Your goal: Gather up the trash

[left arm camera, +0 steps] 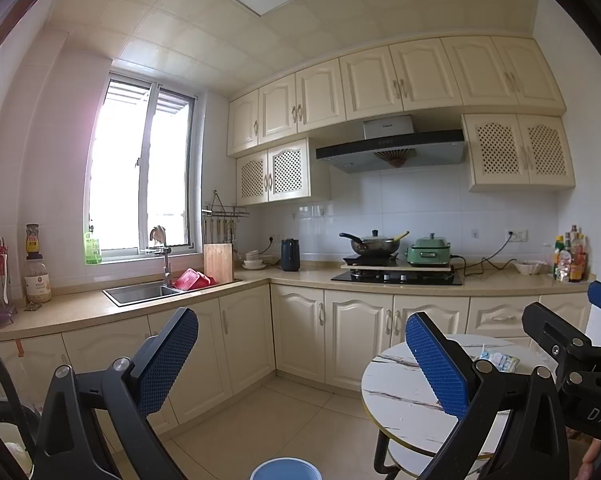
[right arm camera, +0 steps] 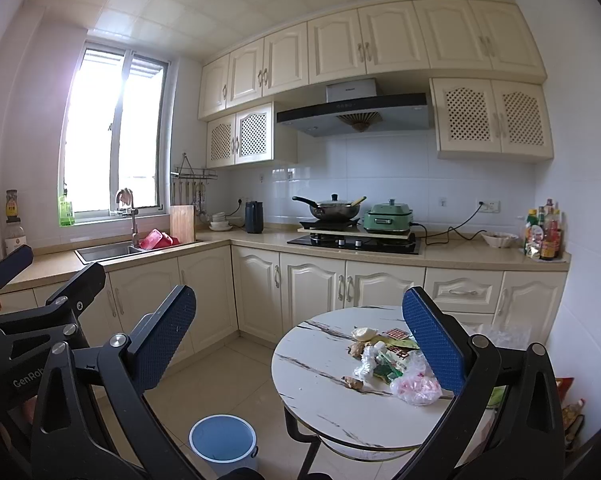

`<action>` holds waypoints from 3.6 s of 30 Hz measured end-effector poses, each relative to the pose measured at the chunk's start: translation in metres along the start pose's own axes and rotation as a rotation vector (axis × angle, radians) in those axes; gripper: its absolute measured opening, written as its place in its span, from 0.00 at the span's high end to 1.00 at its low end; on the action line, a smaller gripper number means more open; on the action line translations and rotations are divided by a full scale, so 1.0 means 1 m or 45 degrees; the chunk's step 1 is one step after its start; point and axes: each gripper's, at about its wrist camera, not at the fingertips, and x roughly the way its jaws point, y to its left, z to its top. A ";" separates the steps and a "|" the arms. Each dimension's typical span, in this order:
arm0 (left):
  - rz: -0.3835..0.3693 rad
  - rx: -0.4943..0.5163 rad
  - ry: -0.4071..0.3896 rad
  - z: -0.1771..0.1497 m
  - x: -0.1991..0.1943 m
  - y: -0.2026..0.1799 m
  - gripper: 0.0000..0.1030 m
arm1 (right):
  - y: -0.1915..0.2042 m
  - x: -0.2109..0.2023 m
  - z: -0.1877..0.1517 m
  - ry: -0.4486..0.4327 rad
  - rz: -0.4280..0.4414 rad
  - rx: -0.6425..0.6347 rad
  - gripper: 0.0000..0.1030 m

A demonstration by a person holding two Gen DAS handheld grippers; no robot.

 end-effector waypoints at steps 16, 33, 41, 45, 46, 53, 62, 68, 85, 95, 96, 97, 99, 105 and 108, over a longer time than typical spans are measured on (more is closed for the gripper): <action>0.000 0.004 0.004 0.000 0.000 -0.001 0.01 | 0.000 0.001 0.000 0.004 0.004 0.000 0.00; -0.002 0.008 0.009 0.002 -0.001 -0.001 0.01 | -0.001 0.003 -0.002 0.011 0.005 0.003 0.00; -0.010 0.014 0.030 -0.002 0.011 -0.006 0.01 | -0.009 0.007 -0.006 0.022 -0.011 0.010 0.00; -0.022 0.031 0.069 -0.010 0.032 -0.017 0.01 | -0.031 0.017 -0.015 0.052 -0.067 0.045 0.00; -0.026 0.039 0.087 -0.014 0.039 -0.022 0.01 | -0.040 0.021 -0.019 0.063 -0.089 0.060 0.00; -0.158 0.092 0.352 -0.063 0.124 -0.064 0.01 | -0.107 0.073 -0.065 0.259 -0.257 0.145 0.00; -0.411 0.209 0.740 -0.127 0.214 -0.149 0.01 | -0.182 0.146 -0.166 0.593 -0.325 0.282 0.00; -0.500 0.249 0.913 -0.145 0.275 -0.185 0.01 | -0.207 0.186 -0.197 0.713 -0.306 0.289 0.00; -0.550 0.252 1.160 -0.194 0.434 -0.242 0.01 | -0.242 0.304 -0.227 0.929 -0.129 0.204 0.02; -0.517 0.261 1.076 -0.205 0.461 -0.256 0.03 | -0.249 0.286 -0.230 0.883 0.074 0.290 0.49; -0.528 0.262 1.061 -0.207 0.459 -0.255 0.05 | -0.250 0.283 -0.230 0.874 0.080 0.298 0.52; -0.543 0.265 1.048 -0.207 0.453 -0.257 0.09 | -0.251 0.283 -0.230 0.874 0.082 0.303 0.52; -0.566 0.265 1.028 -0.208 0.449 -0.258 0.18 | -0.254 0.279 -0.230 0.863 0.085 0.328 0.55; -0.647 0.244 0.989 -0.201 0.425 -0.245 0.56 | -0.252 0.269 -0.227 0.842 0.065 0.329 0.62; -0.665 0.223 0.985 -0.203 0.422 -0.240 0.57 | -0.252 0.264 -0.225 0.829 0.053 0.336 0.68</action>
